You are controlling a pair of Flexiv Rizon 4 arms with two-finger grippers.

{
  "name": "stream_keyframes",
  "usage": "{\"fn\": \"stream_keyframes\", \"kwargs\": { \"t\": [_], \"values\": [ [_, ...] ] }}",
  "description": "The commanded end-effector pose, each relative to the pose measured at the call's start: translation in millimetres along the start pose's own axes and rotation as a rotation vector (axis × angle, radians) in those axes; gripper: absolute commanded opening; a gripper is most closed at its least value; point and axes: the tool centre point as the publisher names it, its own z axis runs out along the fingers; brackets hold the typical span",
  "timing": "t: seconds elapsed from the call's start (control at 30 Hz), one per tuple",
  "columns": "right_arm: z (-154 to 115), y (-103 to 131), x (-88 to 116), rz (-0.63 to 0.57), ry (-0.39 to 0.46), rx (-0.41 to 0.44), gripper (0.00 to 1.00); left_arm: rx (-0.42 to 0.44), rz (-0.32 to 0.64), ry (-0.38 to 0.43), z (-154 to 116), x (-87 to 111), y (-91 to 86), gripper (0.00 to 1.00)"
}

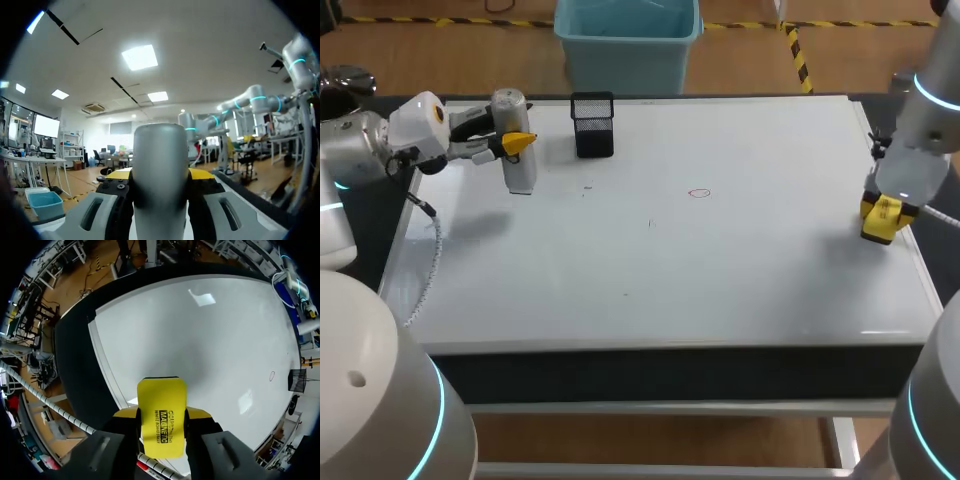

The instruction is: Pick up the inspection probe, press it on each red-marked spot on the whiteboard one by one, put down the probe, pick up the eraser, and wipe off all the red marks.

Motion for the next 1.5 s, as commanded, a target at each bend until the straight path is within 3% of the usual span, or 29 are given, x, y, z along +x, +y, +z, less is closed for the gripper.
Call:
{"fn": "stream_keyframes", "kwargs": {
  "t": [0.03,0.23,0.57,1.03,1.5],
  "values": [
    [-1,-1,1,-0.003,0.002,0.000,0.00,0.014,0.006,0.016,25,25.4,4.3,0.00],
    [-1,-1,1,-0.003,0.002,0.000,0.00,0.017,0.001,0.068,80,60.4,14.6,0.00],
    [-1,-1,1,-0.003,0.002,0.000,0.00,0.022,-0.010,0.122,158,75.6,35.6,0.00],
    [-1,-1,1,-0.003,0.002,0.000,0.00,0.034,-0.038,0.126,231,73.9,63.4,0.00],
    [-1,-1,1,-0.003,0.002,0.000,0.00,0.051,-0.043,0.049,266,47.7,96.1,0.00]
  ]
}}
